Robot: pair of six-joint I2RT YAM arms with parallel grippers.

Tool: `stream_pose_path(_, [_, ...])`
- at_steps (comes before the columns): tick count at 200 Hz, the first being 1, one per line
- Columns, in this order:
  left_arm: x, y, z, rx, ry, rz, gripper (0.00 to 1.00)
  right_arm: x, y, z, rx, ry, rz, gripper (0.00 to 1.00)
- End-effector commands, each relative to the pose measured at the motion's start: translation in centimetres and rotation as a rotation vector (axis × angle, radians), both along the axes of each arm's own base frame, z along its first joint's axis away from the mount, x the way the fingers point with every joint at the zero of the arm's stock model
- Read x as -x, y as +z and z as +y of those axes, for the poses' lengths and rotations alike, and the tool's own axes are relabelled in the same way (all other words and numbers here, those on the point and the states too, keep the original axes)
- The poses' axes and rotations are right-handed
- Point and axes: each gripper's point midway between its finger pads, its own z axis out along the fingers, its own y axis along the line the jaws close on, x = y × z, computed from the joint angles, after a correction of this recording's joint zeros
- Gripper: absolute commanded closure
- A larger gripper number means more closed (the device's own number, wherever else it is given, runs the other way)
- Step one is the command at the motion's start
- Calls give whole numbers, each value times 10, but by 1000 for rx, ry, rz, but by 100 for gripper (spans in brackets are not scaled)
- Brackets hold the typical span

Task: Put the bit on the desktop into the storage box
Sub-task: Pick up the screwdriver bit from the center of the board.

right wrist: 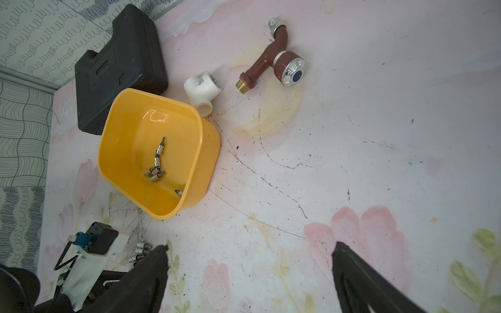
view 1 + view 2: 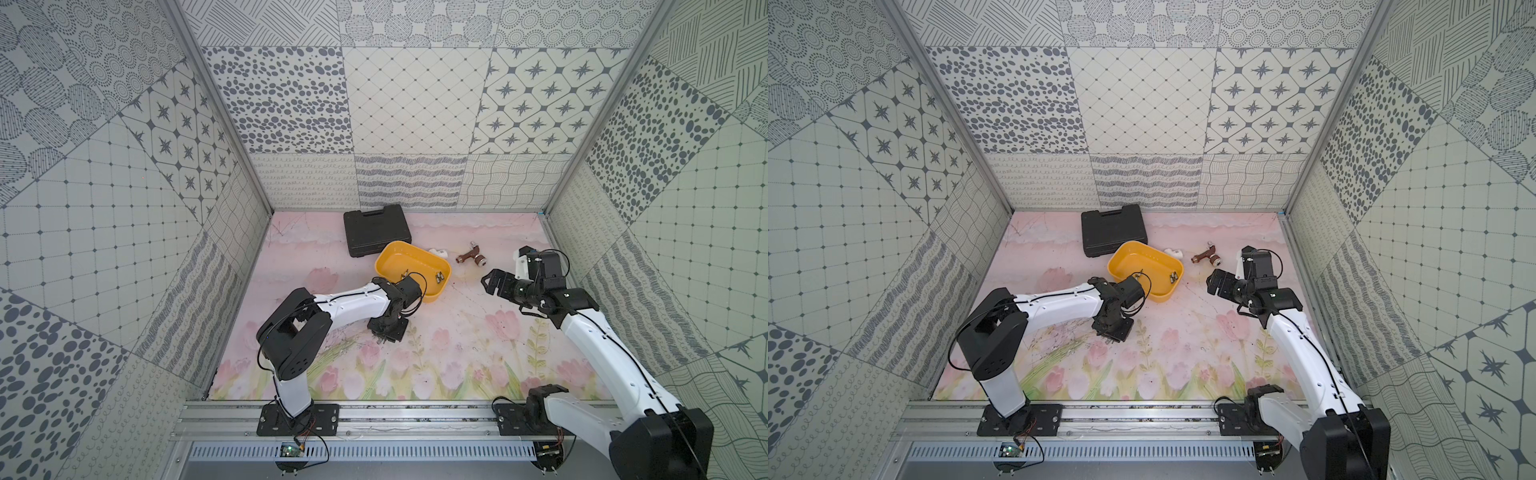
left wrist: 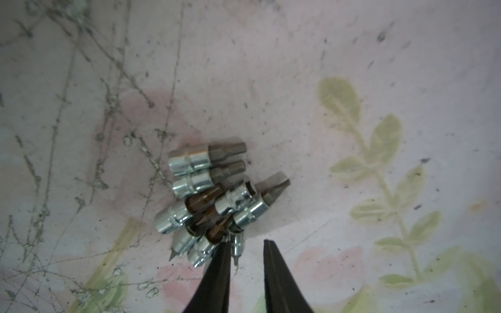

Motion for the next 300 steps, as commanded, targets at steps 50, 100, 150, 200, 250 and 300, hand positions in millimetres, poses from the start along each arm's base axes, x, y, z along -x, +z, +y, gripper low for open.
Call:
stream_pose_path(50, [-1,-3,-1,-13,-12,1,77,-8,5,-2,10,-4,-34,3])
stream_pose_path(100, [1,-4,-2,-13,-14,8,79,-9,6,-2,9,-3,-34,3])
stream_pose_path(150, [2,-9,-2,-38,-21,13,80,-9,7,-1,9,-1,-36,3])
stream_pose_path(200, [2,-8,-2,-45,-25,10,85,-9,7,-2,10,-1,-36,3])
stream_pose_path(250, [2,-7,-2,-48,-29,6,92,-8,5,-2,11,-2,-33,4])
stream_pose_path(300, [3,-4,-1,-49,-33,2,92,-8,5,-2,12,-3,-34,3])
